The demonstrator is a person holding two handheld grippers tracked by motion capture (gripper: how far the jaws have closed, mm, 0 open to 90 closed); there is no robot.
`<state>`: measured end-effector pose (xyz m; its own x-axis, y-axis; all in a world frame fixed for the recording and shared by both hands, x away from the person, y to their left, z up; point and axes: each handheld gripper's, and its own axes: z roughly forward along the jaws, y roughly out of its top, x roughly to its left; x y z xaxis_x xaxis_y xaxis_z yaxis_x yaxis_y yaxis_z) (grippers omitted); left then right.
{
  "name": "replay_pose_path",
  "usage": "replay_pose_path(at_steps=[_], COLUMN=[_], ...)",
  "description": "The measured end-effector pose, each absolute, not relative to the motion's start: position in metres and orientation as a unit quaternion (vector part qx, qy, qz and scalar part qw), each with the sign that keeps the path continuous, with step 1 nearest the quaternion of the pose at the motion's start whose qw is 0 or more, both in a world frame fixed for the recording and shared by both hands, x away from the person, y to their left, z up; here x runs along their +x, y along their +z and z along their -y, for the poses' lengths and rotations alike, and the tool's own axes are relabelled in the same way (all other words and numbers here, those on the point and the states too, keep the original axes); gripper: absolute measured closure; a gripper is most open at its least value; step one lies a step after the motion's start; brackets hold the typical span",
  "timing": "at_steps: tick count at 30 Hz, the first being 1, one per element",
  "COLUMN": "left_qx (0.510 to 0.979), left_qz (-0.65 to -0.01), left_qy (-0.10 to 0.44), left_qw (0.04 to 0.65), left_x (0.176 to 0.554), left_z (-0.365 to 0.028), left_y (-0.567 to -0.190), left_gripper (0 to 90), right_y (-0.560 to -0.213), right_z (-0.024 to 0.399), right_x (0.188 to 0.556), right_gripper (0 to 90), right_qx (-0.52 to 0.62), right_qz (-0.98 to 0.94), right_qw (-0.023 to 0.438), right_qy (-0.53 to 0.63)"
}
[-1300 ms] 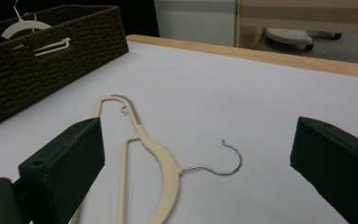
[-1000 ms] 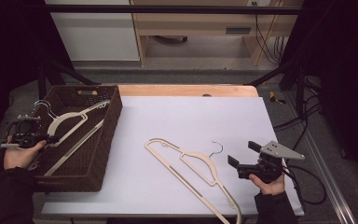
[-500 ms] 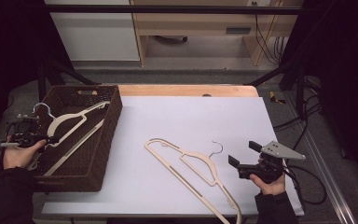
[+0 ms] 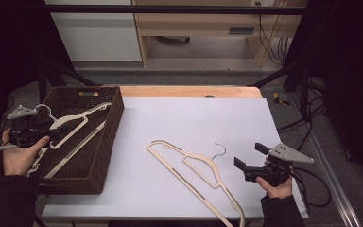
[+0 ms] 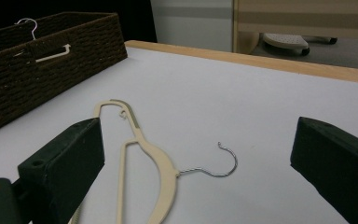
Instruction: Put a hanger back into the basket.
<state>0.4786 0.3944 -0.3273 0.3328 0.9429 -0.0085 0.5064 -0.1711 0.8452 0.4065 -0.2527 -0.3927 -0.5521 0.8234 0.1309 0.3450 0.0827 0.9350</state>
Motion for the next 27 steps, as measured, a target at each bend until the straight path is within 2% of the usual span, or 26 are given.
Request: replay_pose_path(at_steps=[5,10,18,27], left_qx=[0.712,0.712,0.720,0.737], left_qz=[-0.459,-0.422,-0.363,-0.337], left_qy=[0.283,0.274,0.246,0.217], left_qw=[0.450,0.490,0.538,0.544], left_x=[0.466,0.455,0.441,0.438], left_z=[-0.356,-0.320,-0.275,-0.232], left_y=[-0.312,-0.308,-0.316,-0.332], left_gripper=[18.8,12.6,11.7,11.9], right_y=[-0.392,-0.392,-0.393,-0.392], right_z=[0.254,0.254,0.254,0.256], right_x=[0.406,0.405,0.403,0.401], right_gripper=[2.9,2.8,2.5,2.5], right_qx=[0.417,0.415,0.414,0.410], right_qz=[-0.699,-0.699,-0.698,-0.698], right_qw=[0.223,0.220,0.223,0.223], right_qy=[0.536,0.539,0.541,0.543])
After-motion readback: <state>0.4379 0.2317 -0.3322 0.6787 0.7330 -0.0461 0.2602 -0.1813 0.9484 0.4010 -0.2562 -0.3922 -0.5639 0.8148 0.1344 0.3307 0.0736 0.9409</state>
